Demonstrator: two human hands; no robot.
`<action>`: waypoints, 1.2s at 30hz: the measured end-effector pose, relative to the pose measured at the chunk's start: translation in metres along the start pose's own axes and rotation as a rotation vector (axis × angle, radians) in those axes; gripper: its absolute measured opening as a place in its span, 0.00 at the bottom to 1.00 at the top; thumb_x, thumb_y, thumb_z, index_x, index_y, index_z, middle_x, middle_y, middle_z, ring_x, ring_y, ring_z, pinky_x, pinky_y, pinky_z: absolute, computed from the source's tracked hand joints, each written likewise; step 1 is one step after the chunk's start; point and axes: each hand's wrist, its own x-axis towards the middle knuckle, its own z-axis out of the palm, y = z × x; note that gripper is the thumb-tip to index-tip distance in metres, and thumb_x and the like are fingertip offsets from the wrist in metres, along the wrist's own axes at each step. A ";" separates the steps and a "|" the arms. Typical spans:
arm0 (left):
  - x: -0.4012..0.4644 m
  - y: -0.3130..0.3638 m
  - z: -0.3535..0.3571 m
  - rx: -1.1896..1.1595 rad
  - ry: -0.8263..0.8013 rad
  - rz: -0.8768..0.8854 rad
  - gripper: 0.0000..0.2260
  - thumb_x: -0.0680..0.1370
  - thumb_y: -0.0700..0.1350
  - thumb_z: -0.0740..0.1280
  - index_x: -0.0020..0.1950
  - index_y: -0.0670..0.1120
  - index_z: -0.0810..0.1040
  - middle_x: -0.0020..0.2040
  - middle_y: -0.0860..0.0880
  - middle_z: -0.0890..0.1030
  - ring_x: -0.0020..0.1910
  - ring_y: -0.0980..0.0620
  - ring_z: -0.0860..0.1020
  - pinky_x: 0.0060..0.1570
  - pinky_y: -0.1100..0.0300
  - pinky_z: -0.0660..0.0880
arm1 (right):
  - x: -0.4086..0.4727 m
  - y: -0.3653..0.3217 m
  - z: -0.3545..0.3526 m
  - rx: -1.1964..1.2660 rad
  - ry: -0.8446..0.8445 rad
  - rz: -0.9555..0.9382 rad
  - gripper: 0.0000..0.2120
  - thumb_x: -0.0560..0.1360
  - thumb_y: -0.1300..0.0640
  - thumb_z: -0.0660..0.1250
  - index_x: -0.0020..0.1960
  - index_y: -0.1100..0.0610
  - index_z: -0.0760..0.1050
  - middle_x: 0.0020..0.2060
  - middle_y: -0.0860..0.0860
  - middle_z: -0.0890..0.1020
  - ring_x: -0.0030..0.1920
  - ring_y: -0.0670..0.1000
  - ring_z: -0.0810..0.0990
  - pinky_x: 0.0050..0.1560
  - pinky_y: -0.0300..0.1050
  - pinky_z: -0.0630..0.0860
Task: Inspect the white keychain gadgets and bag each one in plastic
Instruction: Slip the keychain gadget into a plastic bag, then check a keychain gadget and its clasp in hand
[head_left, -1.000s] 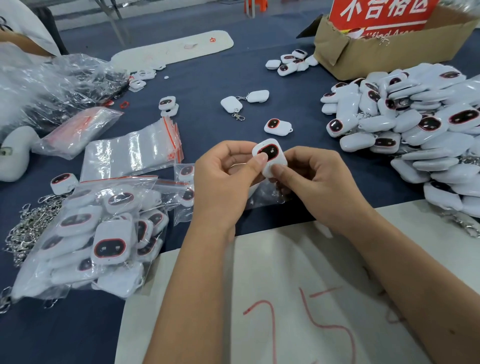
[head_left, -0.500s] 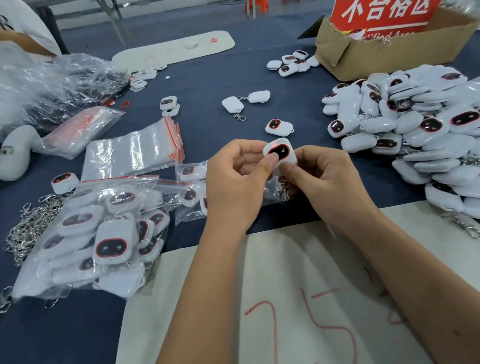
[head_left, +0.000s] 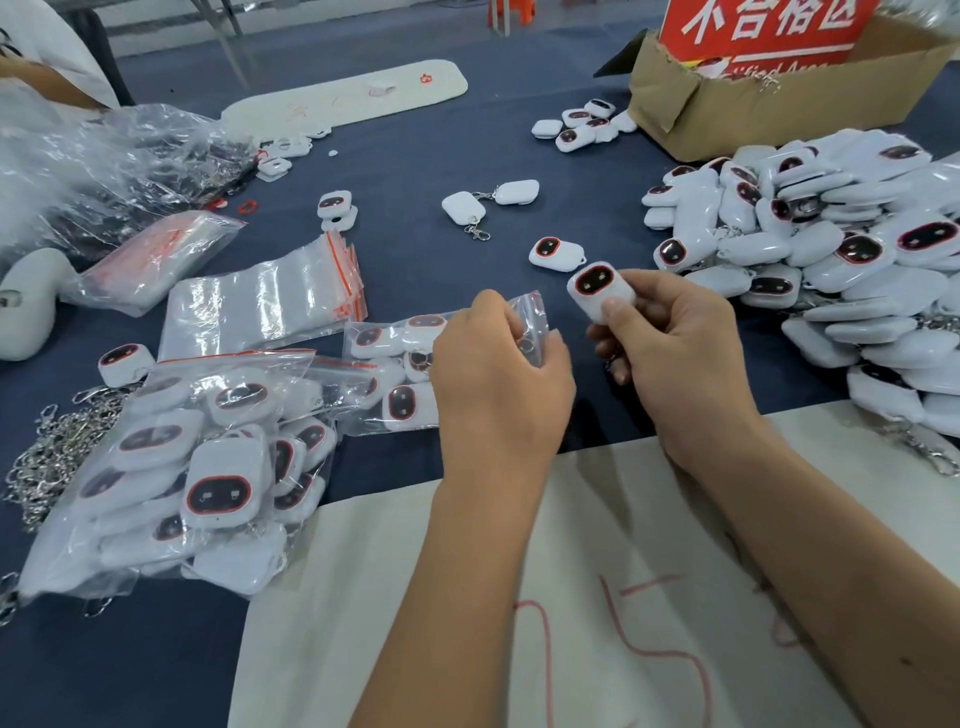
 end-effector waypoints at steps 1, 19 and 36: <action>0.000 0.001 0.000 0.056 0.011 -0.002 0.14 0.75 0.49 0.74 0.45 0.43 0.72 0.40 0.47 0.78 0.41 0.45 0.75 0.42 0.52 0.70 | -0.001 0.000 0.001 0.003 0.008 0.008 0.04 0.82 0.57 0.69 0.56 0.52 0.78 0.36 0.50 0.86 0.32 0.44 0.81 0.32 0.36 0.75; 0.001 0.001 -0.012 -0.071 0.160 0.077 0.06 0.72 0.34 0.69 0.42 0.44 0.76 0.33 0.54 0.77 0.36 0.50 0.77 0.40 0.49 0.74 | -0.010 -0.007 0.006 -0.295 -0.105 -0.258 0.05 0.79 0.58 0.73 0.54 0.53 0.85 0.41 0.44 0.87 0.40 0.40 0.82 0.42 0.31 0.72; 0.001 0.004 -0.015 -0.137 0.321 0.291 0.10 0.71 0.32 0.71 0.36 0.43 0.72 0.33 0.50 0.77 0.32 0.51 0.74 0.35 0.57 0.72 | -0.014 -0.019 0.009 -0.073 -0.719 -0.294 0.20 0.82 0.68 0.59 0.57 0.45 0.80 0.40 0.36 0.82 0.36 0.40 0.75 0.37 0.40 0.74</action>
